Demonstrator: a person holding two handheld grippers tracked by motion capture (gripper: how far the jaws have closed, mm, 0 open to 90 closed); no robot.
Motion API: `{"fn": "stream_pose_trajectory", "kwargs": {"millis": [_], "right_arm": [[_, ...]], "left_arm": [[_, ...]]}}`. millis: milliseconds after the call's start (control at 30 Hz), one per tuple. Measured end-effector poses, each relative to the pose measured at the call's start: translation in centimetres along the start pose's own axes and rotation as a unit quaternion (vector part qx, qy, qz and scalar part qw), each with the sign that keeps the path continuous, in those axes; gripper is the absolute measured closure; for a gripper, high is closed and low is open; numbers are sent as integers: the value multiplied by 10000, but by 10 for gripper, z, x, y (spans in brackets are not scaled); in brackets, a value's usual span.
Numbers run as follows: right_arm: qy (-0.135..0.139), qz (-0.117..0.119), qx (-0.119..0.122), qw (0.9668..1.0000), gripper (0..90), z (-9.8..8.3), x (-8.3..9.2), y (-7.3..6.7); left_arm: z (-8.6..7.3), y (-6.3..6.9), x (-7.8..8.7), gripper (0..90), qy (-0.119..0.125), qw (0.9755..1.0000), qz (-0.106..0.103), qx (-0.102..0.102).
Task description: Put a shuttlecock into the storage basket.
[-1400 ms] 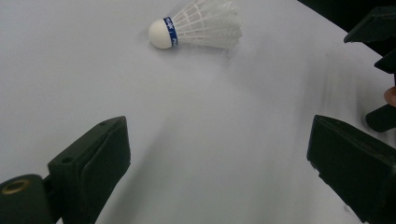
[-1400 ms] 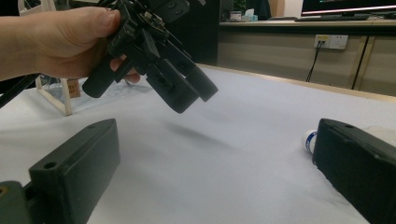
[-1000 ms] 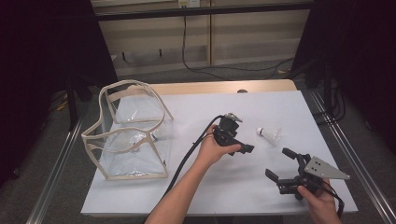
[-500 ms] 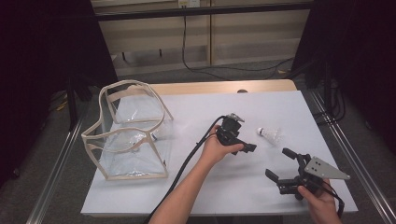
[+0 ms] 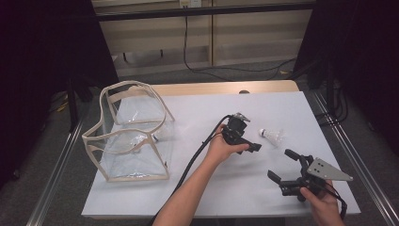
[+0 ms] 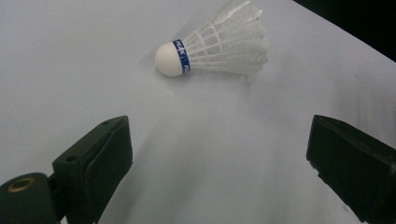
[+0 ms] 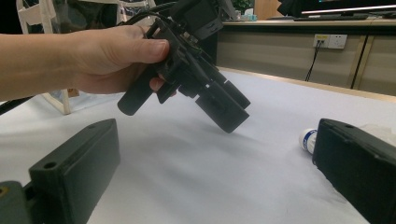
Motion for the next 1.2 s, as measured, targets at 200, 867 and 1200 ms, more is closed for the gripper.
{"fn": "stream_pose_trajectory", "kwargs": {"millis": [200,867,1200], "right_arm": [[3,-10,4,10000,6,0,0,0],[5,-30,-13,10000,6,0,0,0],[22,-15,-6,10000,6,1,1,1]], "left_arm": [[0,-1,-3,71,36,10000,25,-15],[7,-9,-18,96,21,9998,59,-193],[9,-13,-29,129,-23,9995,115,-285]]}}
Point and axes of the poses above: each handheld gripper's, and its own axes: x roughly backward along the jaws, z roughly out of its top, y roughly to its right, the point moved 1 cm from there along -x, roughly forward along the jaws, and after that the axes turned 8 degrees about y, right-handed, at the moved point
